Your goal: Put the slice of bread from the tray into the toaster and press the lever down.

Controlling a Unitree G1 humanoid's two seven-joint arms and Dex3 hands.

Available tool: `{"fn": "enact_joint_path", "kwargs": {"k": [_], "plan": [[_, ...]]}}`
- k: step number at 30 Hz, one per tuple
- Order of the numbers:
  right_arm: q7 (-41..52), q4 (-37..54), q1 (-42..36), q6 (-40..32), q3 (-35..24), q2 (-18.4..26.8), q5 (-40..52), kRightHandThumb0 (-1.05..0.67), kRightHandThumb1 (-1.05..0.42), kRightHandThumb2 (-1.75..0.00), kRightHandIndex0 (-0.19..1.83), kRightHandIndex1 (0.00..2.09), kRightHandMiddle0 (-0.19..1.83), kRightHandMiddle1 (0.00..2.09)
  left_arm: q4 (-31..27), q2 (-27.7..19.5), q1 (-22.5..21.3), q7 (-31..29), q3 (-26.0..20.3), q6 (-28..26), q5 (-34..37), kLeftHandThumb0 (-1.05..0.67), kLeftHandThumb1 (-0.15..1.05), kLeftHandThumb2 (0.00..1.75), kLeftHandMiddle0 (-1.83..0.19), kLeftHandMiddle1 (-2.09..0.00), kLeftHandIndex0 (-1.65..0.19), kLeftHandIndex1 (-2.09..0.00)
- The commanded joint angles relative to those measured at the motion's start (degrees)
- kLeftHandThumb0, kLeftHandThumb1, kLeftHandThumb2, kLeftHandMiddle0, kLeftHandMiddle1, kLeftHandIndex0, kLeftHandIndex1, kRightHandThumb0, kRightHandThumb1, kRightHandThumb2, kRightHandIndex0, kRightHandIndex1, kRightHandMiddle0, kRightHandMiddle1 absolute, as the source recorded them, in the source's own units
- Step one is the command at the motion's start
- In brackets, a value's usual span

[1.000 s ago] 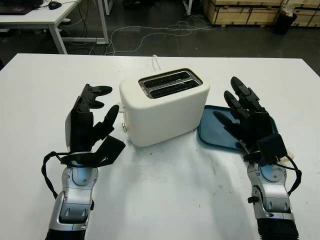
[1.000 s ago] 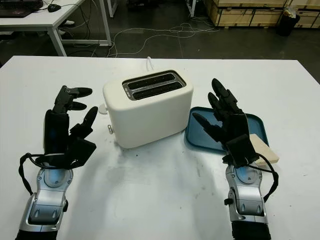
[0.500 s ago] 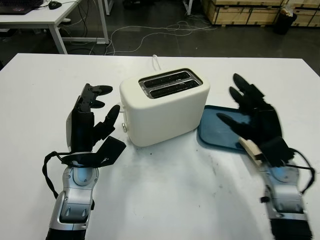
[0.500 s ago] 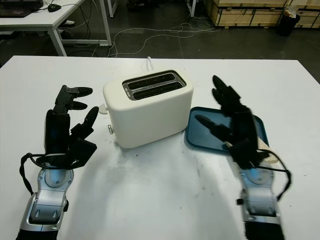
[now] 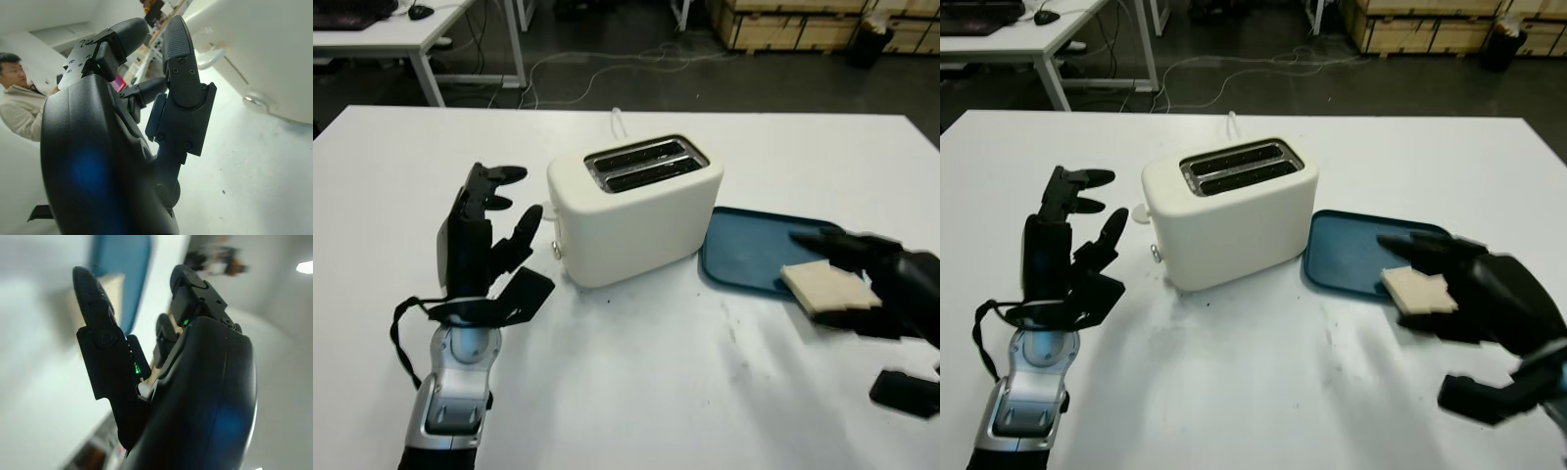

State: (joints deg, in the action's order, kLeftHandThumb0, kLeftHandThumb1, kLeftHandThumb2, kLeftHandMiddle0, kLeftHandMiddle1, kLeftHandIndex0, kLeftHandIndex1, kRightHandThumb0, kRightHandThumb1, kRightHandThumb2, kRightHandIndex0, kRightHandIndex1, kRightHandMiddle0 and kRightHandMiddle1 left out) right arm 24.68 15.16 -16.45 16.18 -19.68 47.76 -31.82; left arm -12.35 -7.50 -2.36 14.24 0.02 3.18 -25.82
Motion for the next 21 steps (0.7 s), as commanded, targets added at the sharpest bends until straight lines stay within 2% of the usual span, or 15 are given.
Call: {"fn": "enact_joint_path", "kwargs": {"k": [1,7,12,16,18,21], "plan": [[2.52,1.35,0.12,-2.67,0.49,2.7,-2.87,-0.7,-0.8,0.0,0.19,0.0,0.21,0.0,0.01,-0.18,-0.43,-0.25,-0.51,0.87,1.04,-0.56,0.92,0.52,-0.19,-1.42,-0.17,-1.08],[6.3,2.81,0.26,-7.34,2.74,4.92,-9.61,-0.73,-0.79,0.0,0.09,0.0,0.12,0.0,0.62,-0.66,-0.71,0.5,-0.67,1.69,0.2,-0.56,0.92,0.53,-0.2,-1.42,-0.17,-1.09],[3.52,0.24,1.73,-9.76,6.85,3.68,-16.41,-0.75,-0.78,0.0,0.05,0.0,0.08,0.0,0.46,-0.43,-0.84,0.15,-0.92,1.03,0.28,-0.57,0.92,0.53,-0.2,-1.41,-0.18,-1.09],[-6.31,-7.58,4.14,-9.16,11.34,1.74,-20.58,-0.71,-0.79,0.0,0.05,0.01,0.09,0.01,0.39,-0.3,-0.9,0.17,-0.98,0.89,0.15,-0.59,0.92,0.53,-0.21,-1.41,-0.18,-1.09],[-17.78,-14.63,5.74,-5.83,13.5,0.53,-21.58,-0.62,-0.77,0.0,0.15,0.04,0.18,0.04,0.49,-0.25,-0.96,0.06,-1.0,1.09,0.46,-0.59,0.92,0.53,-0.21,-1.42,-0.18,-1.09],[-29.96,-23.69,8.17,-0.34,15.69,-0.68,-19.61,-0.47,-0.77,0.0,0.24,0.05,0.27,0.05,0.79,-0.55,-1.01,-0.2,-0.95,1.74,0.73,-0.58,0.92,0.53,-0.21,-1.42,-0.18,-1.09]]}}
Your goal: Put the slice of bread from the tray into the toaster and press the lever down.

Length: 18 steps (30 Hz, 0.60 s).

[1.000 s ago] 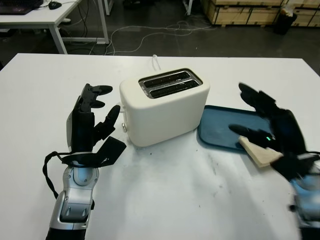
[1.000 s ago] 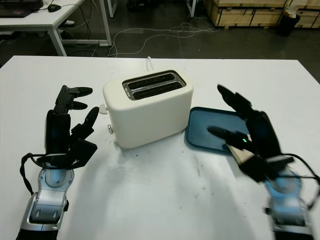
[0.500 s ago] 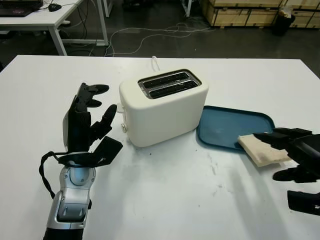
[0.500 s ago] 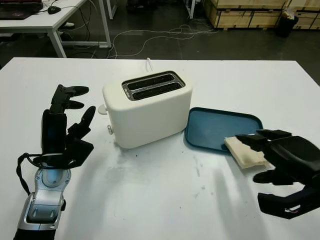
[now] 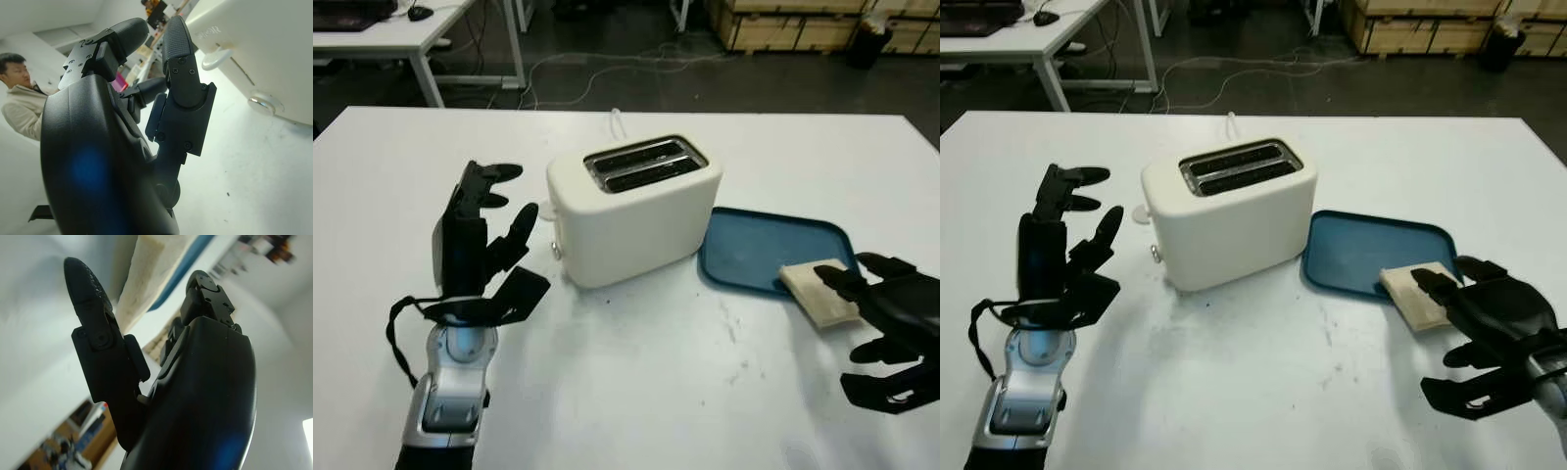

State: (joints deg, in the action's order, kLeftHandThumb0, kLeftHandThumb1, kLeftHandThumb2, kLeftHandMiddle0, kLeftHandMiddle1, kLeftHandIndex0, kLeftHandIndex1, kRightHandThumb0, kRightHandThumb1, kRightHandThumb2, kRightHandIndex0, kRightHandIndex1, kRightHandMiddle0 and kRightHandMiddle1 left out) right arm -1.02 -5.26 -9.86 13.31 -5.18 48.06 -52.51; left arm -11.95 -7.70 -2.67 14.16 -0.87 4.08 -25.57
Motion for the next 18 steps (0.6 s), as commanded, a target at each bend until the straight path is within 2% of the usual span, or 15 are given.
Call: {"fn": "enact_joint_path", "kwargs": {"k": [1,5,12,15,18], "plan": [[-8.11,-6.24,2.49,4.61,1.99,-1.15,1.45,-0.42,-0.78,-0.01,0.3,0.06,0.32,0.05,0.42,-0.35,-0.72,-0.11,-0.02,0.85,0.41,-0.58,0.92,0.53,-0.21,-1.42,-0.18,-1.09],[-22.9,-17.92,6.38,11.33,6.18,-1.36,0.43,-0.37,-0.82,-0.01,0.45,0.06,0.46,0.05,0.35,-0.18,-0.78,0.23,0.17,0.81,-0.17,-0.6,0.92,0.53,-0.21,-1.42,-0.18,-1.09],[-42.51,-31.33,12.06,15.55,15.04,0.0,-3.75,-0.31,-0.92,-0.03,0.69,0.06,0.67,0.05,0.81,-0.06,-0.78,0.3,-0.19,1.49,0.49,-0.58,0.92,0.53,-0.21,-1.42,-0.18,-1.1],[-53.2,-36.91,15.03,18.05,18.55,-0.22,-5.38,-0.24,-0.86,-0.01,0.95,0.07,0.89,0.06,0.76,-0.16,-0.68,0.56,-0.1,1.39,-0.23,-0.59,0.92,0.54,-0.21,-1.43,-0.17,-1.1],[-57.69,-39.23,16.7,18.87,21.23,0.57,-6.12,-0.24,-0.87,0.0,1.11,0.06,1.02,0.06,0.58,0.09,-0.56,0.44,-0.06,1.1,0.0,-0.59,0.92,0.54,-0.19,-1.43,-0.17,-1.1]]}}
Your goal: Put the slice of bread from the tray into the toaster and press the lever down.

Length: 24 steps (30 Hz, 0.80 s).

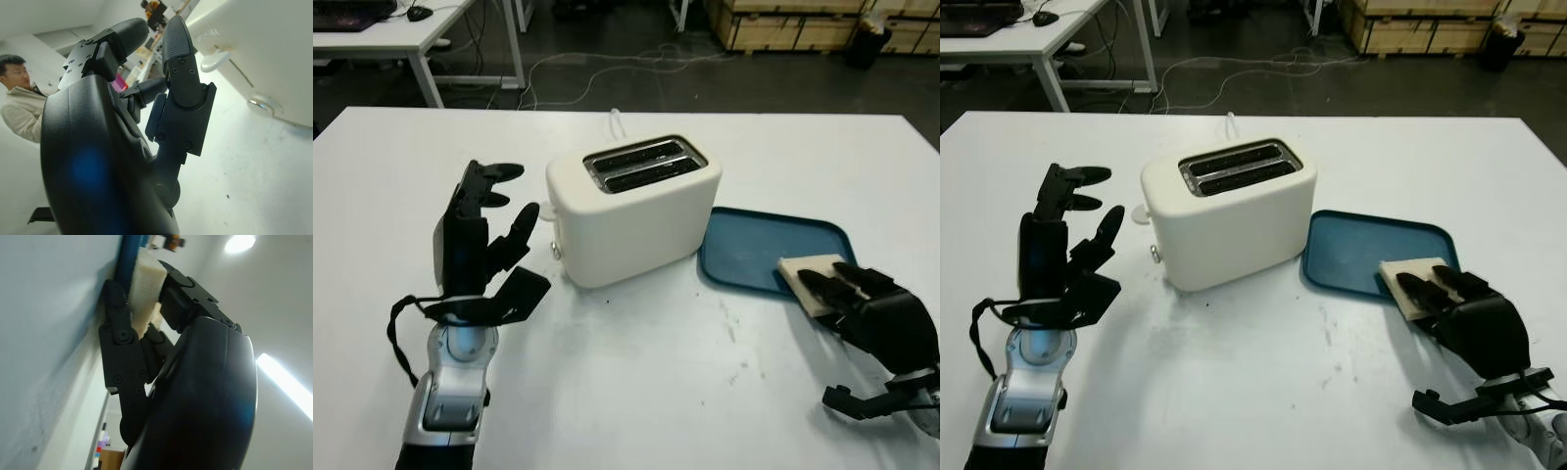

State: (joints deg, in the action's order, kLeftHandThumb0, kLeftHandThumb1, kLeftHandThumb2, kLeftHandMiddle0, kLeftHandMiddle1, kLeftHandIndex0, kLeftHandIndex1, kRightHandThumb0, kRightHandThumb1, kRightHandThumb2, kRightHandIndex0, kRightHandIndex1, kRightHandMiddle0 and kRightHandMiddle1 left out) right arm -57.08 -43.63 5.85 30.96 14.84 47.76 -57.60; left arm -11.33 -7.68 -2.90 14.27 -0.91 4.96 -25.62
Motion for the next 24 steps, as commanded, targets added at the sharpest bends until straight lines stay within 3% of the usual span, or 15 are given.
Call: {"fn": "enact_joint_path", "kwargs": {"k": [1,9,15,21,24], "plan": [[-2.68,-1.31,1.35,1.37,1.91,1.09,-1.08,-0.25,-0.87,0.0,1.14,0.06,1.05,0.06,0.16,0.06,-0.35,0.47,-0.02,0.52,0.07,-0.58,0.92,0.53,-0.19,-1.43,-0.17,-1.1],[-7.55,-3.8,3.39,0.61,5.92,1.84,-0.86,-0.36,-0.91,-0.02,1.3,0.05,1.18,0.05,1.31,-0.5,-0.42,1.14,0.14,1.97,-0.3,-0.57,0.92,0.53,-0.22,-1.44,-0.18,-1.12],[-8.34,-3.89,4.87,0.86,6.19,2.79,0.4,-0.36,-0.92,-0.01,1.3,0.02,1.18,0.02,1.58,-0.25,-0.44,1.36,0.34,2.45,-0.28,-0.56,0.92,0.52,-0.21,-1.44,-0.18,-1.12],[-2.06,-3.64,8.46,7.68,2.68,4.52,7.32,-0.35,-0.92,-0.03,1.29,0.01,1.18,0.01,1.55,-0.05,-0.41,1.39,0.54,1.97,-0.8,-0.57,0.92,0.53,-0.21,-1.44,-0.17,-1.13],[5.78,-4.88,11.66,11.94,0.4,4.99,12.94,-0.35,-0.92,-0.04,1.27,0.0,1.17,0.0,1.5,-0.14,-0.4,1.34,0.56,1.78,-1.15,-0.57,0.92,0.53,-0.21,-1.44,-0.17,-1.13]]}}
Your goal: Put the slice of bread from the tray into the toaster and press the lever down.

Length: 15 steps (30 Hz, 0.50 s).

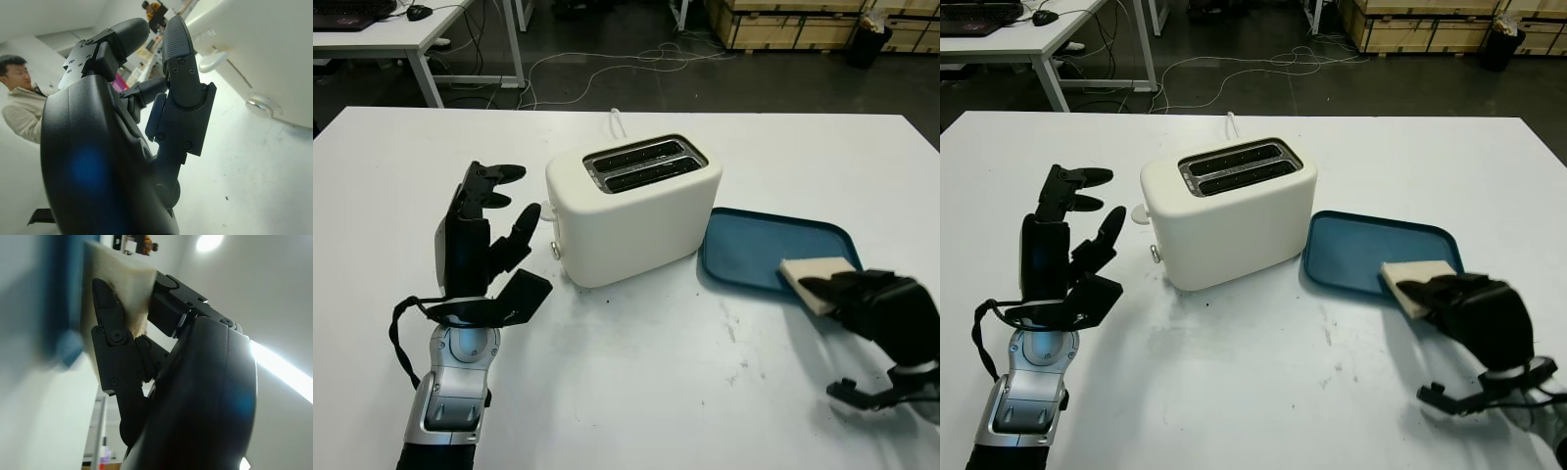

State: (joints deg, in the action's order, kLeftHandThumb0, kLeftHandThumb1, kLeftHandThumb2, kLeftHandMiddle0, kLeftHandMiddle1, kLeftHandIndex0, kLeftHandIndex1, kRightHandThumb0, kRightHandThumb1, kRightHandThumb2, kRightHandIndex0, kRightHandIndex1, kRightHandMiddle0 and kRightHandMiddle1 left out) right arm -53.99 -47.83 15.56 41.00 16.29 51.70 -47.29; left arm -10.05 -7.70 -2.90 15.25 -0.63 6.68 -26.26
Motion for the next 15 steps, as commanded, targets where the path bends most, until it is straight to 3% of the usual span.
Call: {"fn": "enact_joint_path", "kwargs": {"k": [1,5,12,13,14,15], "plan": [[6.01,-0.99,3.11,2.87,-1.8,1.14,4.61,-0.34,-0.92,-0.04,1.28,0.01,1.16,0.0,0.41,-0.13,-0.44,0.42,0.23,0.33,-0.37,-0.57,0.92,0.53,-0.21,-1.44,-0.17,-1.12],[15.38,-1.57,6.9,4.42,-3.4,1.11,8.66,-0.34,-0.92,-0.02,1.36,0.05,1.12,0.0,0.6,-0.24,-0.52,0.65,0.18,0.61,-0.51,-0.57,0.92,0.52,-0.21,-1.44,-0.17,-1.13],[23.75,0.1,10.52,3.68,-4.84,1.42,9.73,-0.37,-0.92,-0.07,1.36,0.09,1.09,0.0,0.22,-0.15,-0.41,0.58,0.11,0.21,-0.41,-0.56,0.92,0.52,-0.2,-1.43,-0.17,-1.13],[24.67,0.36,10.94,3.7,-5.19,1.42,9.92,-0.37,-0.92,-0.06,1.33,0.18,1.09,0.0,0.16,-0.19,-0.39,0.5,0.11,0.1,-0.46,-0.57,0.92,0.53,-0.2,-1.43,-0.17,-1.13],[25.44,0.25,11.58,4.08,-5.54,1.37,10.13,-0.35,-0.92,-0.03,1.05,0.8,1.08,0.0,-0.11,-0.07,-0.29,0.29,0.09,-0.25,-0.31,-0.57,0.92,0.53,-0.2,-1.43,-0.17,-1.13],[26.08,0.08,12.1,4.46,-5.83,1.3,10.29,-0.34,-0.91,-0.02,0.91,1.12,1.07,0.0,-0.33,0.05,-0.2,0.16,0.08,-0.5,-0.19,-0.58,0.92,0.52,-0.2,-1.43,-0.17,-1.12]]}}
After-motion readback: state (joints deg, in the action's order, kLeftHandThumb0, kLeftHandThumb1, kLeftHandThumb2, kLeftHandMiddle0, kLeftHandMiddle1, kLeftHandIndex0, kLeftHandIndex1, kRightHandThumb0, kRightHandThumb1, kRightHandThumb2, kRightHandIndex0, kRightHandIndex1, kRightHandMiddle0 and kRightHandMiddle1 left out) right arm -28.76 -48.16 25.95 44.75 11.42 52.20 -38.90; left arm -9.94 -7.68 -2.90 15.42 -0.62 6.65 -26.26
